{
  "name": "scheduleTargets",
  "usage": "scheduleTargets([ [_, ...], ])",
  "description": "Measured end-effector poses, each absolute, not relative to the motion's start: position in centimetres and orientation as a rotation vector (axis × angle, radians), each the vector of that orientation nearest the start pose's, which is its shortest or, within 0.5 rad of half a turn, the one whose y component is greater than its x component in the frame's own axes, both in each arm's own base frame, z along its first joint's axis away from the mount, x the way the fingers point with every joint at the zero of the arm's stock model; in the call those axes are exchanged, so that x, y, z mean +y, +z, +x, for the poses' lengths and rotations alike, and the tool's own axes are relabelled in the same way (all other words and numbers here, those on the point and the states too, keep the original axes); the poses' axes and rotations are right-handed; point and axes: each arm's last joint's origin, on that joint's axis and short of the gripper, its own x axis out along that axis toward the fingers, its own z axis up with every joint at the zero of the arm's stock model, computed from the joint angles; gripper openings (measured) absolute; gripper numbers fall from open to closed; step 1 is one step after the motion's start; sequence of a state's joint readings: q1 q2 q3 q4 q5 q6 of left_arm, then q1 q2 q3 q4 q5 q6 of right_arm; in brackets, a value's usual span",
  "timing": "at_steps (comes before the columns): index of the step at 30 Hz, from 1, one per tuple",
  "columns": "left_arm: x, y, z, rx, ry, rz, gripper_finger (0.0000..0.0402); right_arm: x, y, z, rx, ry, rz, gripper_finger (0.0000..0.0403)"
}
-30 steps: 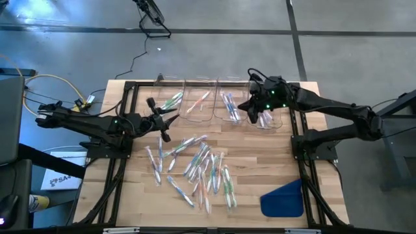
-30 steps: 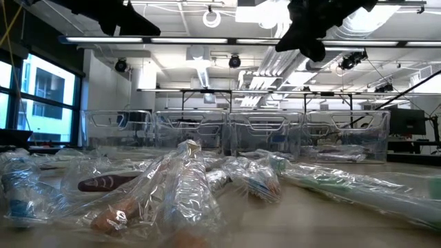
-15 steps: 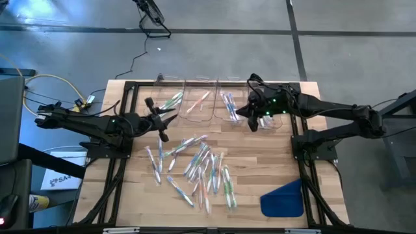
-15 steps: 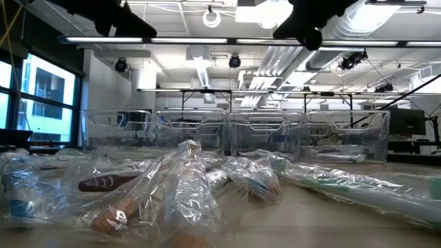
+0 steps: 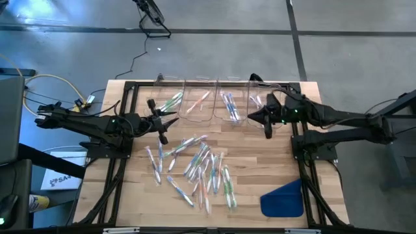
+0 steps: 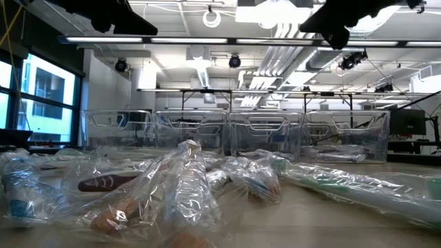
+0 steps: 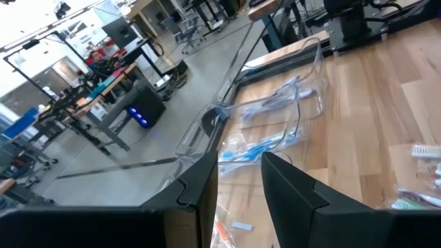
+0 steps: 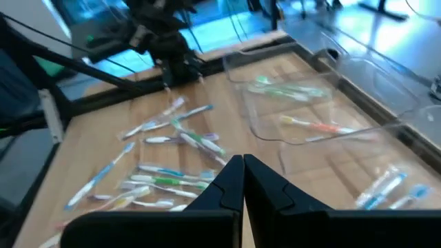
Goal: Pick & Place Toothbrushes
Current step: Put the green toothbrush into the left transparent bin
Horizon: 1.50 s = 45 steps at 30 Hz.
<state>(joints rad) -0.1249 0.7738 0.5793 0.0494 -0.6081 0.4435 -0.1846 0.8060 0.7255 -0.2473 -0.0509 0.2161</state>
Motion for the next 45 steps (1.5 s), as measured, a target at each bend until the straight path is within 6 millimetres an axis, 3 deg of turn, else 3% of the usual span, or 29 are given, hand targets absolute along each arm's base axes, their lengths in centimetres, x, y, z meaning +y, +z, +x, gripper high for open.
scheduleTargets([
  [7,-0.5,28.6,17.4,0.241,0.445,0.486,0.0108,-2.4,26.7,16.5,0.178,-0.129,0.300,0.0002],
  [14,-0.5,28.6,17.4,0.240,0.445,0.486,0.0108,-2.4,24.4,16.8,0.231,-0.118,0.451,0.0002],
  [20,-0.5,28.7,17.4,0.236,0.445,0.482,0.0108,-2.1,24.6,17.3,0.217,0.018,0.405,0.0002],
  [34,-0.5,28.7,17.5,0.232,0.446,0.476,0.0108,-1.9,25.1,17.6,0.178,0.122,0.431,0.0002],
  [45,-0.5,28.7,17.5,0.232,0.446,0.477,0.0108,-1.0,25.6,17.8,0.124,0.065,0.455,0.0002],
])
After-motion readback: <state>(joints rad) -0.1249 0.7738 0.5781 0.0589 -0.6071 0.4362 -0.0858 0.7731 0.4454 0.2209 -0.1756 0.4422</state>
